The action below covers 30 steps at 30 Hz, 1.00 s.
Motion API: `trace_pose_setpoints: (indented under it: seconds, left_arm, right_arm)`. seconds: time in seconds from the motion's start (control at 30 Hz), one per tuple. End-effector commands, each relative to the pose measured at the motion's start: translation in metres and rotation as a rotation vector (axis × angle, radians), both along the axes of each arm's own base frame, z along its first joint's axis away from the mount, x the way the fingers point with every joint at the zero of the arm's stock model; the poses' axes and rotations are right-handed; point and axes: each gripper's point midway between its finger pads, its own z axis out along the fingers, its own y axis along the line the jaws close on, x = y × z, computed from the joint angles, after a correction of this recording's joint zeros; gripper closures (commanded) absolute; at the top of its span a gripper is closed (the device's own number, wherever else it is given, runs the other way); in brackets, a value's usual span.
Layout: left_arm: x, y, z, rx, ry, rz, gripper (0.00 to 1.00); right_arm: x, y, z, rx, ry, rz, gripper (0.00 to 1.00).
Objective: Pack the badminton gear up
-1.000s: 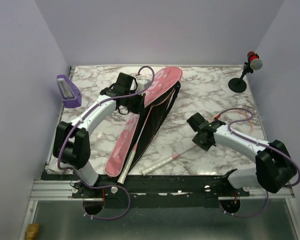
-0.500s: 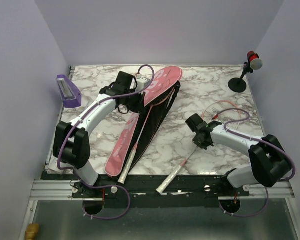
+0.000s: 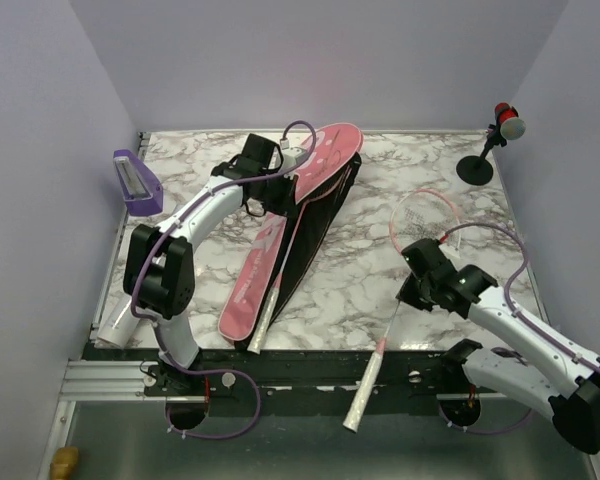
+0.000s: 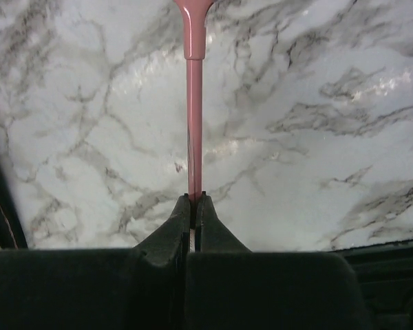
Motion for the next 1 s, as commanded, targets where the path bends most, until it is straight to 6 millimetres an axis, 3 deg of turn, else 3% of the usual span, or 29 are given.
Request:
trace_pose_setpoints:
  seconds: [0.0,0.3,0.47,0.7,0.97]
  left_arm:
    - [0.024,-0.008,0.014,-0.033,-0.052,0.024,1.0]
    - [0.036,-0.018,0.005,-0.027,-0.028,0.029,1.0]
    - [0.042,-0.022,0.001,-0.025,-0.015,0.032,1.0]
    - [0.041,-0.021,0.001,-0.021,-0.023,0.029,1.0]
    - [0.04,-0.02,-0.005,-0.008,-0.018,0.02,1.0]
  right_arm:
    - [-0.04,0.017,0.002,0.099,0.103,0.174,1.0]
    - [-0.048,0.054,0.042,0.054,0.099,0.451,1.0]
    - [-0.055,0.084,0.035,-0.095,0.133,0.567,1.0]
    - [-0.041,0.088,0.041,-0.258,0.113,0.606,1.0]
    - [-0.038,0.118,0.027,-0.334,0.142,0.682,1.0]
